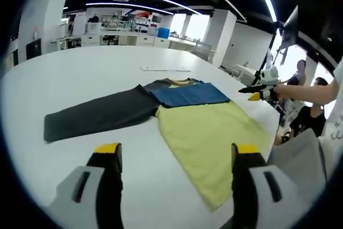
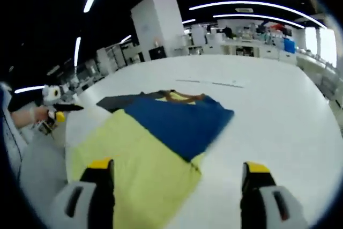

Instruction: Fold the garment on the visible template until the final outline fits inside the template.

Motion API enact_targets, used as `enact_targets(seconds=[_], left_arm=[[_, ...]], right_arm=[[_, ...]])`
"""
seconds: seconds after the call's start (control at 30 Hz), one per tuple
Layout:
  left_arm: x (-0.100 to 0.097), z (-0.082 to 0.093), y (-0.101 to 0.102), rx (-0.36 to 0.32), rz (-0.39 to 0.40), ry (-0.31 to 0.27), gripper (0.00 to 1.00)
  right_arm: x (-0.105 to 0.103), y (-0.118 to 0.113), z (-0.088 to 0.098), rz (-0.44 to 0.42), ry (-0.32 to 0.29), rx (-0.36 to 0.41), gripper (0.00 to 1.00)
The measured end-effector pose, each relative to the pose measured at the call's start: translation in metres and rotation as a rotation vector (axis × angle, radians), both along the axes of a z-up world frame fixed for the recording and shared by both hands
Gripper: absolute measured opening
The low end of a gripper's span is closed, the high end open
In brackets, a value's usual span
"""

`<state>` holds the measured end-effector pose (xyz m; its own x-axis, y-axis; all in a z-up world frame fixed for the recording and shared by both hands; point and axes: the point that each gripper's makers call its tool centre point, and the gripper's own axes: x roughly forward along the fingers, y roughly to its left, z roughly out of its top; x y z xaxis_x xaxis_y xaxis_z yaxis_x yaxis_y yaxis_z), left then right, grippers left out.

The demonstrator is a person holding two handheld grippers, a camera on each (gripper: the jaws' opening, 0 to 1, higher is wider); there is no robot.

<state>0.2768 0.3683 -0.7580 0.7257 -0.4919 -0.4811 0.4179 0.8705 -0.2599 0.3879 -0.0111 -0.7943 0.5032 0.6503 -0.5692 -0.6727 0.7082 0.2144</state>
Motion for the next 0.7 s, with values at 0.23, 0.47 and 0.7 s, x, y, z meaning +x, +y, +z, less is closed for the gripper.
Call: enact_targets(seconds=[0.23,0.47,0.7], left_arm=[[0.012,0.0,-0.001,0.029,-0.015,0.002,0.81],[0.024,0.0,-0.002,0.032,-0.038,0.017,0.81],[0.036,-0.001,0.01,0.061,-0.047,0.022,0.81]], right_arm=[[-0.01,-0.009,0.018,-0.039,-0.027,0.053,1.0],[-0.023,-0.012,0.025,-0.062,-0.046,0.08,1.0],[-0.036,-0.012,0.027,-0.067,-0.05,0.081,1.0]])
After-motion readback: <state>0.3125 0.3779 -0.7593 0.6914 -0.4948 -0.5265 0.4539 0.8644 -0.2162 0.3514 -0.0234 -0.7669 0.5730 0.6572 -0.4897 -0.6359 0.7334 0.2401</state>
